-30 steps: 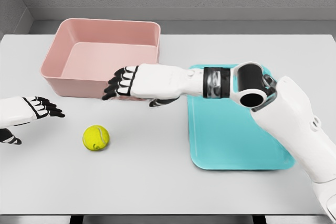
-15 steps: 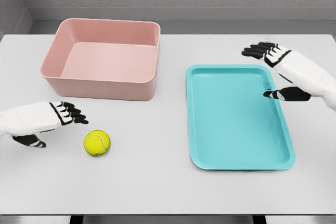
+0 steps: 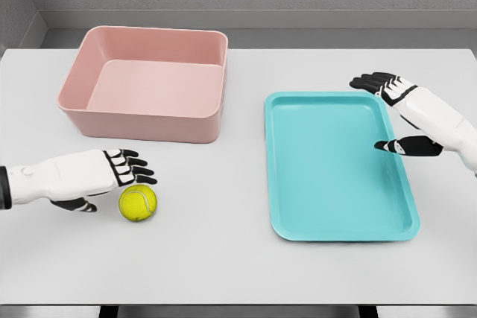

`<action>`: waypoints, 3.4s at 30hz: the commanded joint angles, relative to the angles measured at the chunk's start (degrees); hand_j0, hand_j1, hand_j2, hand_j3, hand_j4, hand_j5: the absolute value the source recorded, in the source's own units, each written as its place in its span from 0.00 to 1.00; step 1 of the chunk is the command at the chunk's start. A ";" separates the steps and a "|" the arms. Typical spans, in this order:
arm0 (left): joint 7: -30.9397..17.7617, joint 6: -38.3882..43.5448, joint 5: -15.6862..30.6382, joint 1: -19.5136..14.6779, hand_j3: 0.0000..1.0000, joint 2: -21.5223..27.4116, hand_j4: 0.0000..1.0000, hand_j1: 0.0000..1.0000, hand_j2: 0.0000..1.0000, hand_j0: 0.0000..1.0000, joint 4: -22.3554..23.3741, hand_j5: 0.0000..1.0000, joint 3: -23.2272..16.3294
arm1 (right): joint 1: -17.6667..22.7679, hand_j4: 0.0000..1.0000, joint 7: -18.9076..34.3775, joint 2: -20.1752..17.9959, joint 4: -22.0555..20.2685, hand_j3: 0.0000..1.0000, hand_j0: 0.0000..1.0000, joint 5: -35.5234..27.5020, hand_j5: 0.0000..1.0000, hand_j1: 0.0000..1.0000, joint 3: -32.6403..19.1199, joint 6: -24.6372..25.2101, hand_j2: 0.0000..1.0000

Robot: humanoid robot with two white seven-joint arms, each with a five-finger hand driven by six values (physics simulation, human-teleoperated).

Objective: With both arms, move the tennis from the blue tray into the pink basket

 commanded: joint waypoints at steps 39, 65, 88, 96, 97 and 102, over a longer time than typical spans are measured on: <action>-1.56 0.09 -0.89 -0.44 0.87 -4.36 0.87 0.87 0.87 0.87 0.02 0.87 -4.49 | 0.18 1.00 -0.03 0.00 0.16 1.00 1.00 -0.47 1.00 1.00 -0.10 0.17 1.00; -3.67 0.09 -0.10 -4.22 0.53 -3.48 0.53 0.53 0.53 0.53 -0.07 0.53 -4.49 | 0.18 1.00 -0.03 0.00 0.08 1.00 1.00 -0.55 1.00 1.00 -0.10 0.17 1.00; -3.58 0.09 1.13 -10.90 0.53 -2.25 0.53 0.53 0.53 0.53 0.01 0.53 -4.49 | 0.26 1.00 -0.03 0.00 0.08 1.00 1.00 -0.55 1.00 1.00 -0.10 0.17 1.00; -3.58 0.09 2.01 -13.01 0.53 -1.81 0.53 0.53 0.53 0.53 -0.07 0.53 -4.49 | 0.26 1.00 -0.03 0.00 -0.01 1.00 1.00 -0.64 1.00 1.00 -0.10 0.17 1.00; -3.58 0.09 2.01 -13.36 0.53 -1.81 0.53 0.53 0.53 0.53 0.02 0.53 -4.49 | 0.26 1.00 -0.03 0.00 -0.01 1.00 1.00 -0.64 1.00 1.00 -0.10 0.17 1.00; -3.58 0.09 2.01 -14.59 0.53 -1.81 0.53 0.53 0.53 0.53 0.02 0.53 -4.49 | 0.26 1.00 -0.03 0.00 -0.10 1.00 1.00 -0.64 1.00 1.00 -0.10 0.17 1.00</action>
